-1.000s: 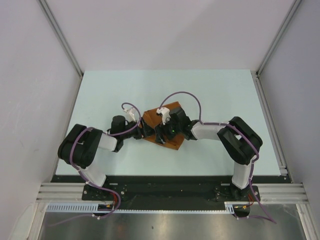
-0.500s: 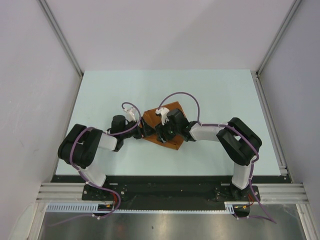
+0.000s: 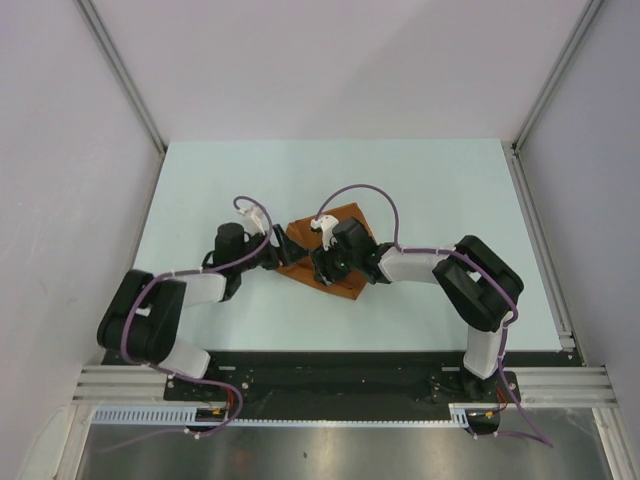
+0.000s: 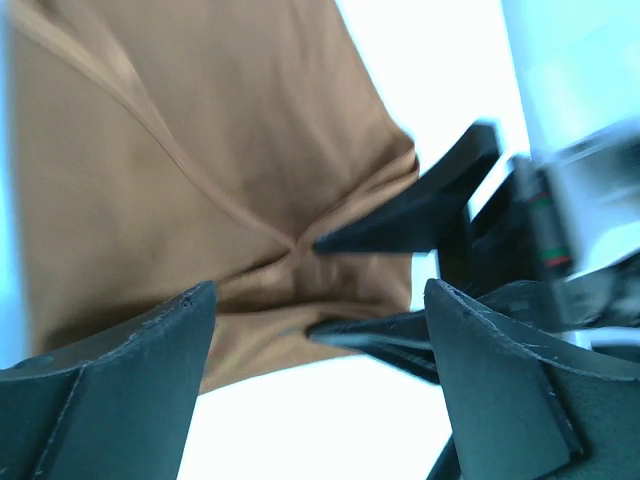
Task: Fold the napkin, place the utensils inside, and roll it up
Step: Roll the napkin with the utensil
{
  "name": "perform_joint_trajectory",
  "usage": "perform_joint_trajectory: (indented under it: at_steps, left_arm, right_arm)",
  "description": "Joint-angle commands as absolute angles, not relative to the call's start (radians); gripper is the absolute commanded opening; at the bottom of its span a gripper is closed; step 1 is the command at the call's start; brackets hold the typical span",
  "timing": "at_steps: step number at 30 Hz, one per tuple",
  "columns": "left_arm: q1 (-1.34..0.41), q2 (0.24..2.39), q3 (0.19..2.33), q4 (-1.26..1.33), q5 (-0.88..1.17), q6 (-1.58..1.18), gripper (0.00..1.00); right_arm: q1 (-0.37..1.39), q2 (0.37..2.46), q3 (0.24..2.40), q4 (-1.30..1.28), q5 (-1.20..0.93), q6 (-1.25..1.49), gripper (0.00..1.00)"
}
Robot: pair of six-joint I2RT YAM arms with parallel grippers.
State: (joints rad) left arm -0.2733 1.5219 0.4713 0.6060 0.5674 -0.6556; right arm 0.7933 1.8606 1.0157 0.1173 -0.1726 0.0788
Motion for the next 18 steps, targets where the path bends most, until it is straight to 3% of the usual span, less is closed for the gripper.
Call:
perform_joint_trajectory:
  at_steps: [1, 10, 18]
  left_arm:
    - [-0.241, 1.364, 0.505, 0.483, 0.453, -0.594, 0.90]
    - [-0.164, 1.276, 0.368, 0.457, 0.370, -0.610, 0.89]
    - [-0.133, 1.339, 0.339, 0.497, 0.416, -0.606, 0.73]
  right_arm:
    - [0.787, 1.896, 0.991, 0.003, -0.107, 0.086, 0.61]
    - [0.787, 1.907, 0.997, 0.005, -0.118, 0.091, 0.62]
    - [0.787, 1.911, 0.999, 0.003, -0.129, 0.091, 0.62]
